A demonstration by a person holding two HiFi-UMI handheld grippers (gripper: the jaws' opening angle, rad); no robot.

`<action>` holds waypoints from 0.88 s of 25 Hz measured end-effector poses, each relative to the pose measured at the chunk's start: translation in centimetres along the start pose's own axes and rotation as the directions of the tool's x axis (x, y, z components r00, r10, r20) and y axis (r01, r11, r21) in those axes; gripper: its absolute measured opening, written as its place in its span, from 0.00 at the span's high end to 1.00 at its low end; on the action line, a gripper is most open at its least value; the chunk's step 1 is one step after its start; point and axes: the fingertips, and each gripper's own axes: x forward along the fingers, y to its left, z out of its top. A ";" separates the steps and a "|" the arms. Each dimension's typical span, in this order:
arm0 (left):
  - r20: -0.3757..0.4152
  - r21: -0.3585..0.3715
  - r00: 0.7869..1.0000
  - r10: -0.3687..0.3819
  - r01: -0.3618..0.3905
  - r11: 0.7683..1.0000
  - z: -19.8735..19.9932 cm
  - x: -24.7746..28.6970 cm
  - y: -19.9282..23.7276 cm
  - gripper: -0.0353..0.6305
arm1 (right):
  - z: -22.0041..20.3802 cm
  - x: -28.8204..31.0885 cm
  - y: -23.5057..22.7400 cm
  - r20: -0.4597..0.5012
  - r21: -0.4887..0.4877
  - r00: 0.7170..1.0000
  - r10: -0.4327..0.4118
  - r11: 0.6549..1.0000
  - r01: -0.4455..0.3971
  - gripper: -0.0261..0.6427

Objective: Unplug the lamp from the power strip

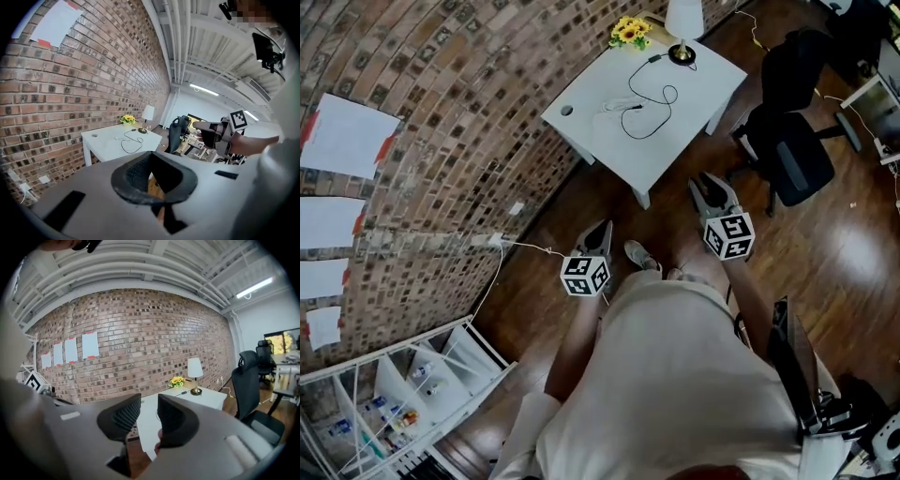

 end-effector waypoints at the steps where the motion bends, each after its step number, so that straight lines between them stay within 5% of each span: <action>1: -0.003 0.002 1.000 -0.005 0.005 1.000 -0.3 -0.3 -1.0 0.94 | -0.3 -1.3 -0.1 0.000 0.011 1.000 0.000 1.000 0.000 0.81; 10: -0.011 0.021 1.000 -0.005 0.005 1.000 -4.1 -4.0 -8.2 0.94 | -6.2 -7.7 -1.0 -0.106 -0.014 0.994 0.032 0.999 -0.033 0.81; 17: 0.006 0.020 1.000 0.021 -0.021 1.000 -4.9 -7.0 -7.8 0.94 | -8.3 -7.6 4.9 -0.208 -0.149 0.969 0.135 0.974 -0.168 0.82; 22: 0.018 0.026 1.000 0.008 -0.009 1.000 -3.4 -8.5 -5.9 0.94 | -7.4 -6.4 8.0 -0.234 -0.204 0.962 0.141 0.960 -0.191 0.83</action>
